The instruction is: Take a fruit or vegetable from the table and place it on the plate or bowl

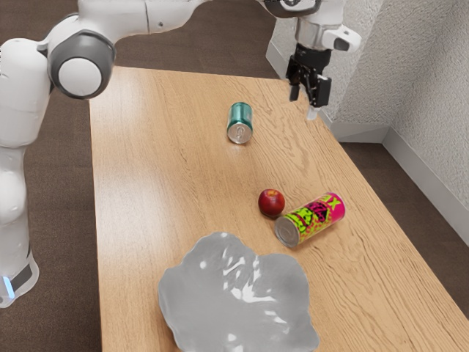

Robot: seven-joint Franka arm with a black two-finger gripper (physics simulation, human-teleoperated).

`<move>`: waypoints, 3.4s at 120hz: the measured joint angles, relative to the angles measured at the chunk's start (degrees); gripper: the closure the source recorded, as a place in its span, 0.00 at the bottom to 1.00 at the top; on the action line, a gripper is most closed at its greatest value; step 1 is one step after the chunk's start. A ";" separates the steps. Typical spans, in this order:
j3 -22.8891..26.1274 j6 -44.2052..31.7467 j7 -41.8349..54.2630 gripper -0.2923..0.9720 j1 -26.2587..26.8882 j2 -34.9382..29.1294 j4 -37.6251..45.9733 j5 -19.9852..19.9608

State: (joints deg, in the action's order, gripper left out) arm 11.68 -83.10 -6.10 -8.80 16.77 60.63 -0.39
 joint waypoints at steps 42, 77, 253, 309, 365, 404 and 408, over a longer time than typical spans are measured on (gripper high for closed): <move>0.30 -1.25 2.05 0.23 0.76 3.53 6.82 3.22; 0.31 -9.09 3.93 0.23 1.70 -3.99 22.98 5.11; 0.88 -17.45 9.07 0.23 2.73 2.68 27.88 3.96; 0.80 -19.02 9.21 0.23 2.72 3.64 29.93 2.92; 0.56 -19.20 9.24 0.55 2.46 2.69 30.37 3.37; 0.12 -12.39 9.67 0.54 2.38 -12.64 29.07 3.37; 0.29 -11.60 9.76 0.54 3.12 -16.63 32.91 2.47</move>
State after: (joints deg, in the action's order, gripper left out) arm 11.97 -94.69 3.67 -5.68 0.14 93.54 2.09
